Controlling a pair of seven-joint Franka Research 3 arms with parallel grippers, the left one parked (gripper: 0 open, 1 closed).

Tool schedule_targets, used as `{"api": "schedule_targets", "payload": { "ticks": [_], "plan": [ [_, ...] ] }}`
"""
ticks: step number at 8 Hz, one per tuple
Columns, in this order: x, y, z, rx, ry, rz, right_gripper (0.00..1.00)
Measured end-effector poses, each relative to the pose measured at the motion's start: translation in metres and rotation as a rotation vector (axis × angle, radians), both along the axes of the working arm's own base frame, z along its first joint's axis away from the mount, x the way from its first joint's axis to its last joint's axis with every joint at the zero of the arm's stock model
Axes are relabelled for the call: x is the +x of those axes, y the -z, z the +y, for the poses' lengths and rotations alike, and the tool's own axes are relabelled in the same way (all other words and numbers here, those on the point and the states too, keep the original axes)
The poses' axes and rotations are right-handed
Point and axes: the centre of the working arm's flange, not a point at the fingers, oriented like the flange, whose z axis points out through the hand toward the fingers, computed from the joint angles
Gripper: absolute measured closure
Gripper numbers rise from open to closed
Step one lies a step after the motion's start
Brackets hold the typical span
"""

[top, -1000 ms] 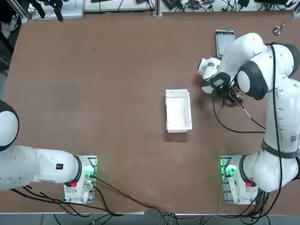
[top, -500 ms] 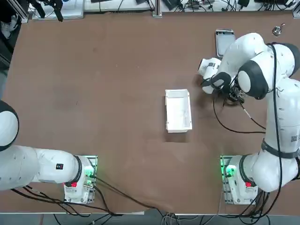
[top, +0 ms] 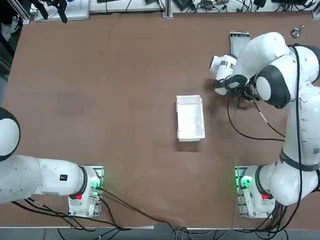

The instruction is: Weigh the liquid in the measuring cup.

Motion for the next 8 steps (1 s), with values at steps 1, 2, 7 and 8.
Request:
{"api": "schedule_targets", "payload": {
  "ticks": [1,2,7,8],
  "plan": [
    [0.015,-0.015,0.013,-0.013,-0.063,-0.018,0.38],
    [0.031,-0.028,0.024,-0.026,-0.133,-0.031,0.38],
    [0.119,-0.042,0.047,-0.102,-0.56,0.029,0.38],
    [0.131,-0.035,0.053,-0.082,-0.616,0.046,0.38]
  ]
}}
